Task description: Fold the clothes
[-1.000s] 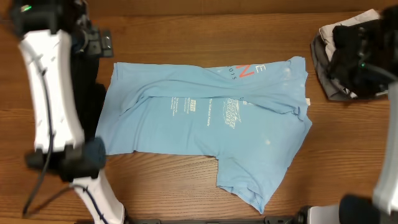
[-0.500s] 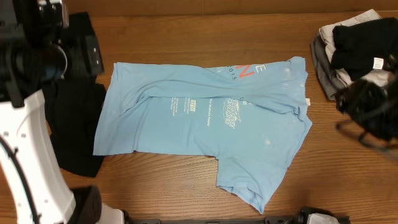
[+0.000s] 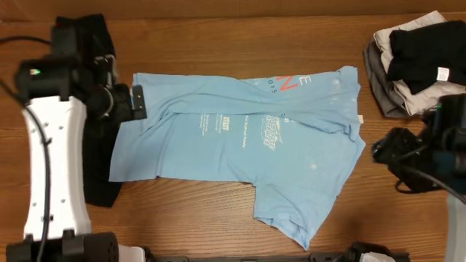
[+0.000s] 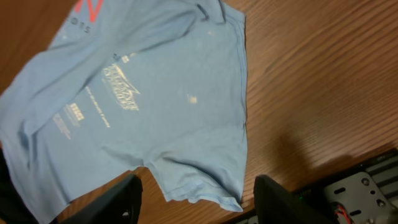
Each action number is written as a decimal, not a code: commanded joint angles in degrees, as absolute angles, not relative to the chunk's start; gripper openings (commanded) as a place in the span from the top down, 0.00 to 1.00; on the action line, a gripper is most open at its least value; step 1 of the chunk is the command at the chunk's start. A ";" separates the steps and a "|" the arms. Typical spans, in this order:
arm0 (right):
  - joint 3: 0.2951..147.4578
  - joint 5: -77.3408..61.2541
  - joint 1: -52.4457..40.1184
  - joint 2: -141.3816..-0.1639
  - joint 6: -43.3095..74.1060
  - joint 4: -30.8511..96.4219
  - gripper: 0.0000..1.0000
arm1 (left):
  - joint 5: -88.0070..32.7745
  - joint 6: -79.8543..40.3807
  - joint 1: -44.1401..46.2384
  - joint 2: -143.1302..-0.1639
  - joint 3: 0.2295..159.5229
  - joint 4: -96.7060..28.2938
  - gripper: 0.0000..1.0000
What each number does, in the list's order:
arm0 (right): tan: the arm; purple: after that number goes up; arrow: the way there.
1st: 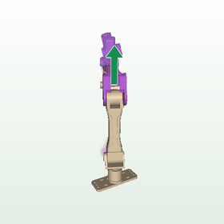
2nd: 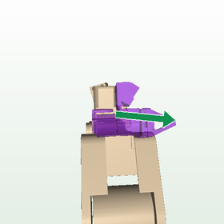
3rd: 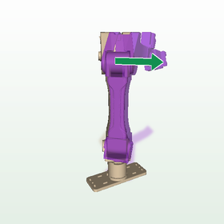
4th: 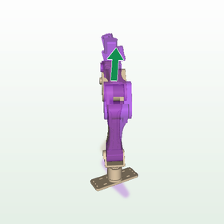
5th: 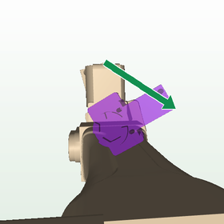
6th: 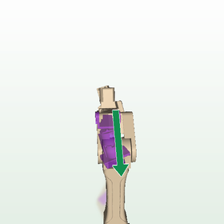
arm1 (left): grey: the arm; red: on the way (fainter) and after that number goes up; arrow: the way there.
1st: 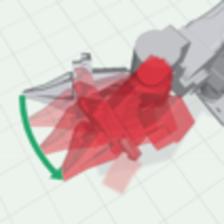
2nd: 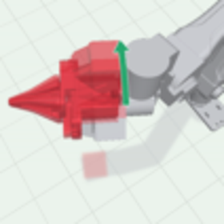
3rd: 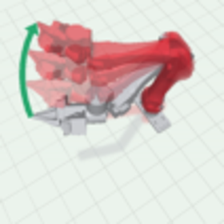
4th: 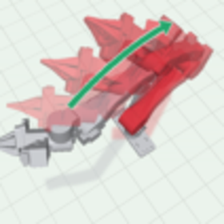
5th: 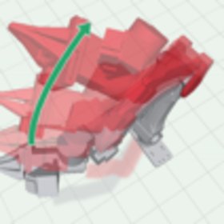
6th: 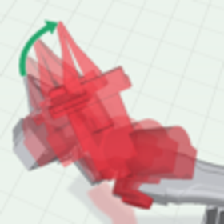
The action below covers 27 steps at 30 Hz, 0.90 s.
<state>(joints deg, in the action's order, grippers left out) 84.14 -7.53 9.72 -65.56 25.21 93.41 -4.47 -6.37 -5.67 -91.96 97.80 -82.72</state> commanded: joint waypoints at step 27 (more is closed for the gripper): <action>80.84 -7.79 9.50 -72.03 25.34 89.41 0.38 | 12.23 -46.65 -5.63 -91.83 45.28 -39.44 0.26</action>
